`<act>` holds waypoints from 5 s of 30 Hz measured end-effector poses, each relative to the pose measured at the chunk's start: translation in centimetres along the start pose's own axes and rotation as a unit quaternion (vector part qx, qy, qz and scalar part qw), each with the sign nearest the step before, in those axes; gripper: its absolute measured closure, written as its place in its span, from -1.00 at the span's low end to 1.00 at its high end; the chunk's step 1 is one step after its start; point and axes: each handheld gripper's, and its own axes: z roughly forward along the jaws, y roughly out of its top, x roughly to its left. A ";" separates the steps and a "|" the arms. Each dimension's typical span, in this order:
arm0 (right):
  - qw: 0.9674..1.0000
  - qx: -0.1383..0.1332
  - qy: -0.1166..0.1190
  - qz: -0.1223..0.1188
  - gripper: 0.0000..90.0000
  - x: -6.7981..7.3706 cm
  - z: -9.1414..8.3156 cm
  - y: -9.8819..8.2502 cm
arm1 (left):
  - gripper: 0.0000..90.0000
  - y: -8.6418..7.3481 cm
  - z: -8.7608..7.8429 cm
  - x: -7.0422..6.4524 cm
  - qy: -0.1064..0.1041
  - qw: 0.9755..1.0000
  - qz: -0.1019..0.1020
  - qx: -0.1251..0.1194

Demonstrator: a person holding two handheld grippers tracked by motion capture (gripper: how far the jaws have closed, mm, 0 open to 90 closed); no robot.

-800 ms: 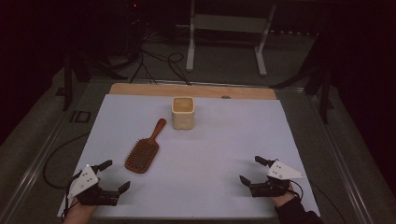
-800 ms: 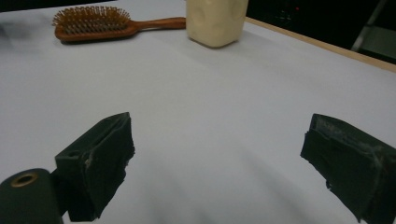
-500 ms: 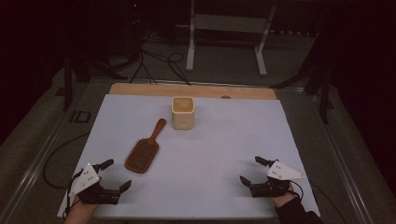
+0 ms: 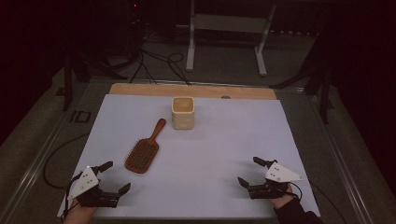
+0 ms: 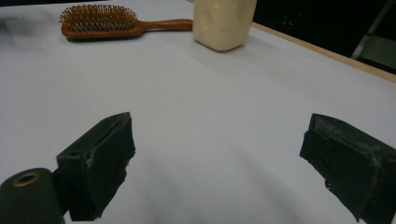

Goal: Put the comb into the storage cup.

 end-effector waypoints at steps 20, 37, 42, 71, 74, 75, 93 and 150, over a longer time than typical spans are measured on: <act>1.000 -0.011 -0.006 0.015 -0.81 -0.1 -0.2 0.1 | -1.00 2.7 0.0 -0.2 -0.022 1.000 0.006 0.001; 1.000 -0.011 -0.005 0.015 -0.81 0.2 -0.1 0.2 | -1.00 6.9 1.0 0.3 -0.043 0.998 0.032 0.023; 1.000 -0.012 -0.004 0.017 -0.81 0.1 -0.2 0.2 | -1.00 8.1 1.7 0.7 -0.046 0.998 0.032 0.037; 1.000 -0.013 0.001 0.016 -0.81 0.2 -0.1 0.1 | -0.66 12.1 8.3 3.8 -0.032 0.996 0.026 0.076; 1.000 -0.011 0.002 0.020 -0.81 0.1 -0.1 0.1 | -0.65 12.3 9.2 4.3 -0.039 0.996 0.017 0.078; 1.000 -0.011 0.002 0.020 -0.81 0.2 -0.1 0.1 | -0.62 12.3 9.5 4.4 -0.040 0.996 0.020 0.081; 1.000 -0.011 0.005 0.020 -0.81 0.1 -0.1 0.0 | 0.26 12.3 15.1 5.8 -0.020 0.987 0.035 0.155; 0.999 -0.008 0.011 0.029 -0.81 -0.1 -0.1 -0.1 | 1.00 8.6 20.1 9.4 0.033 0.947 -0.006 0.319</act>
